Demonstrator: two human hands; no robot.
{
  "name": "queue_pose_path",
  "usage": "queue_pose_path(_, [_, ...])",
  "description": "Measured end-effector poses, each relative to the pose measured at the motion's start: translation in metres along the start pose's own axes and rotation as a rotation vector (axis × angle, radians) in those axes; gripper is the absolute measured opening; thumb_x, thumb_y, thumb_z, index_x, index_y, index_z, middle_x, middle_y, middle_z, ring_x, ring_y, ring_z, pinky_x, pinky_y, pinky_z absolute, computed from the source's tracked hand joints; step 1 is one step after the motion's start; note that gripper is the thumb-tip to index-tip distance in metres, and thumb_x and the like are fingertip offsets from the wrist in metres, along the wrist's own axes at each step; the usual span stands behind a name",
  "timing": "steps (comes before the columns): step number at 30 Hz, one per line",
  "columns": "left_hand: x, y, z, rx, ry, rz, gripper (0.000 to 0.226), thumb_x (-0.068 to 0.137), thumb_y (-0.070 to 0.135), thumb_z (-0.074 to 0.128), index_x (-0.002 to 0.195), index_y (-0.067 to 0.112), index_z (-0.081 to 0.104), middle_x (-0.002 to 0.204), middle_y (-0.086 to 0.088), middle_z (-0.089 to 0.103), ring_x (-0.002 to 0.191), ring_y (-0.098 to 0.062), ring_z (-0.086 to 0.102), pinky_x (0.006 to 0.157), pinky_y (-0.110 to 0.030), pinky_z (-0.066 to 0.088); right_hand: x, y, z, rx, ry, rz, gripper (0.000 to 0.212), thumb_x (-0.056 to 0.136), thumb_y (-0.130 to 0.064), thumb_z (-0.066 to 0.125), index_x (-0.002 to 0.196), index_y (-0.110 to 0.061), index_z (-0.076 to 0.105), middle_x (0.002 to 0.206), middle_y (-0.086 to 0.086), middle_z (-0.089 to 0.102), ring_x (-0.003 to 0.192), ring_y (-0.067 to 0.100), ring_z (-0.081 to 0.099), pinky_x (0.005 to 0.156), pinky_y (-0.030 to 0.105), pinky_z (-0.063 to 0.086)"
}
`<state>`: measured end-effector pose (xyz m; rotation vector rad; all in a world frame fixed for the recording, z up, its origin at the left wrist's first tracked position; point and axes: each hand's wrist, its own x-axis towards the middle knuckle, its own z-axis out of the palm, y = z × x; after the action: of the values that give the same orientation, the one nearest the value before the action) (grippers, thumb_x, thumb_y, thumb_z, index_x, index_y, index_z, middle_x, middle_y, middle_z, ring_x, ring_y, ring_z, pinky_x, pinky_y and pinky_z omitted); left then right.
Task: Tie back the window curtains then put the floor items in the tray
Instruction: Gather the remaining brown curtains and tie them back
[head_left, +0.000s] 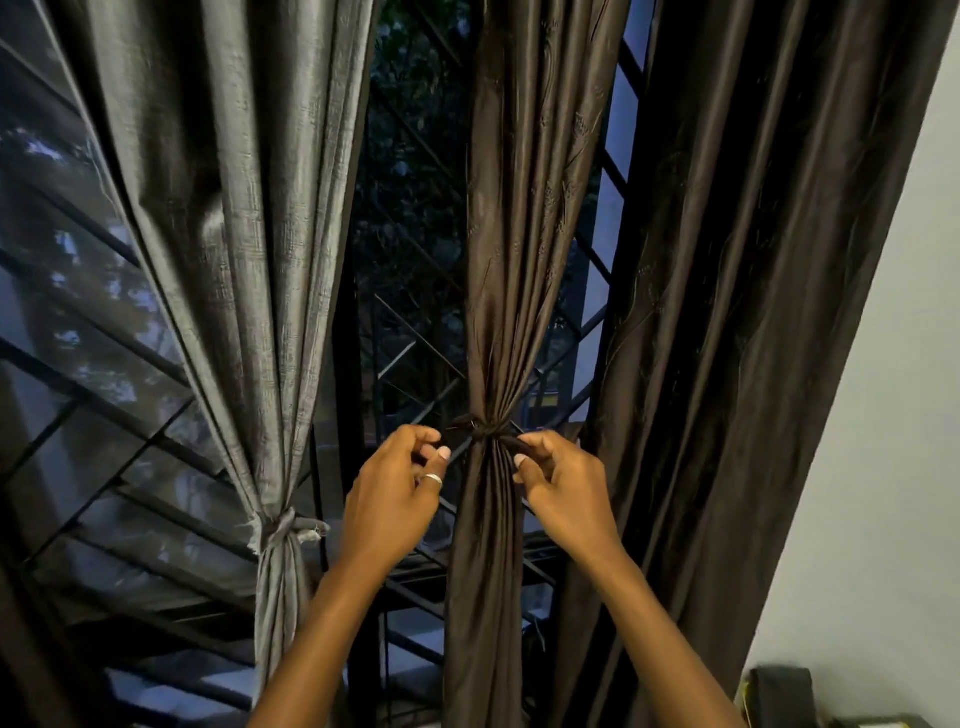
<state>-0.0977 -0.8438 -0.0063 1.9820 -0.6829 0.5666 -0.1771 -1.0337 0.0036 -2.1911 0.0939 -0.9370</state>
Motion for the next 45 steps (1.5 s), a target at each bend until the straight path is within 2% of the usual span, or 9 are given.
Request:
queue_pose_path(6, [-0.011, -0.002, 0.021, -0.086, -0.111, -0.047, 0.007, 0.097, 0.045, 0.057, 0.102, 0.042, 0.054, 0.083, 0.020, 0.062, 0.072, 0.003, 0.062, 0.062, -0.036, 0.056, -0.008, 0.007, -0.002, -0.033, 0.003, 0.102, 0.040, 0.099, -0.019, 0.062, 0.138, -0.016, 0.053, 0.100, -0.012, 0.067, 0.081, -0.004, 0.067, 0.070, 0.013, 0.054])
queue_pose_path(11, [-0.022, 0.005, 0.041, -0.182, -0.124, -0.061, 0.007, 0.095, 0.038, 0.063, 0.098, 0.037, 0.057, 0.079, 0.015, 0.065, 0.064, -0.002, 0.063, 0.059, -0.041, 0.057, -0.026, 0.014, -0.008, -0.122, 0.014, 0.150, 0.037, 0.097, -0.017, 0.063, 0.134, -0.015, 0.057, 0.101, -0.009, 0.070, 0.082, -0.001, 0.068, 0.071, 0.007, 0.050])
queue_pose_path(16, [-0.032, 0.009, 0.063, -0.233, -0.044, 0.003, 0.034, 0.090, 0.012, 0.071, 0.075, 0.033, 0.049, 0.077, 0.011, 0.051, 0.058, 0.001, 0.054, 0.055, -0.013, 0.041, -0.046, 0.033, -0.026, -0.198, 0.042, 0.252, 0.027, 0.098, -0.023, 0.062, 0.124, -0.016, 0.066, 0.097, -0.005, 0.074, 0.084, 0.008, 0.072, 0.081, 0.032, 0.060])
queue_pose_path(19, [-0.036, 0.013, 0.075, -0.272, -0.045, 0.001, 0.050, 0.085, -0.009, 0.069, 0.065, 0.030, 0.046, 0.083, 0.010, 0.050, 0.069, 0.012, 0.058, 0.066, -0.003, 0.046, -0.051, 0.049, -0.041, -0.228, 0.070, 0.302, 0.024, 0.099, -0.023, 0.061, 0.120, -0.015, 0.068, 0.094, -0.005, 0.075, 0.080, 0.006, 0.071, 0.077, 0.025, 0.059])
queue_pose_path(22, [-0.039, 0.017, 0.085, -0.297, -0.047, -0.005, 0.058, 0.082, -0.020, 0.064, 0.059, 0.030, 0.044, 0.086, 0.009, 0.051, 0.079, 0.014, 0.060, 0.076, -0.001, 0.048, -0.042, 0.063, -0.055, -0.275, 0.142, 0.344, 0.023, 0.098, -0.026, 0.063, 0.117, -0.016, 0.069, 0.092, -0.006, 0.075, 0.075, 0.004, 0.069, 0.070, 0.017, 0.053])
queue_pose_path(32, [-0.033, 0.039, 0.114, -0.012, 0.086, -0.036, 0.051, 0.077, -0.012, 0.072, 0.062, 0.029, 0.045, 0.084, 0.016, 0.054, 0.072, 0.006, 0.059, 0.058, -0.010, 0.043, 0.018, 0.114, -0.069, -0.277, 0.256, 0.321, 0.056, 0.088, -0.050, 0.071, 0.127, -0.010, 0.063, 0.114, 0.004, 0.070, 0.096, 0.020, 0.069, 0.083, 0.035, 0.058])
queue_pose_path(36, [-0.038, 0.057, 0.131, 0.142, 0.137, -0.075, 0.033, 0.075, -0.004, 0.077, 0.066, 0.023, 0.061, 0.090, 0.017, 0.056, 0.062, -0.008, 0.056, 0.049, -0.028, 0.047, 0.033, 0.133, -0.064, -0.248, 0.182, 0.231, 0.022, 0.094, -0.037, 0.068, 0.095, -0.015, 0.064, 0.085, 0.001, 0.067, 0.071, 0.017, 0.064, 0.062, 0.032, 0.052])
queue_pose_path(38, [-0.044, 0.061, 0.139, 0.200, 0.143, -0.118, 0.031, 0.075, 0.001, 0.080, 0.069, 0.027, 0.065, 0.092, 0.019, 0.056, 0.060, -0.006, 0.055, 0.046, -0.024, 0.043, 0.037, 0.141, -0.062, -0.217, 0.164, 0.158, 0.035, 0.097, -0.025, 0.065, 0.069, -0.023, 0.044, 0.063, -0.002, 0.054, 0.053, 0.012, 0.051, 0.051, 0.025, 0.036])
queue_pose_path(45, [-0.059, 0.063, 0.164, 0.204, 0.217, -0.217, 0.039, 0.074, -0.009, 0.073, 0.071, 0.029, 0.063, 0.093, 0.018, 0.060, 0.071, -0.002, 0.058, 0.056, -0.012, 0.039, 0.025, 0.141, -0.054, -0.142, 0.089, -0.009, 0.044, 0.096, -0.018, 0.064, 0.068, -0.025, 0.032, 0.059, -0.004, 0.045, 0.051, 0.013, 0.045, 0.049, 0.027, 0.029])
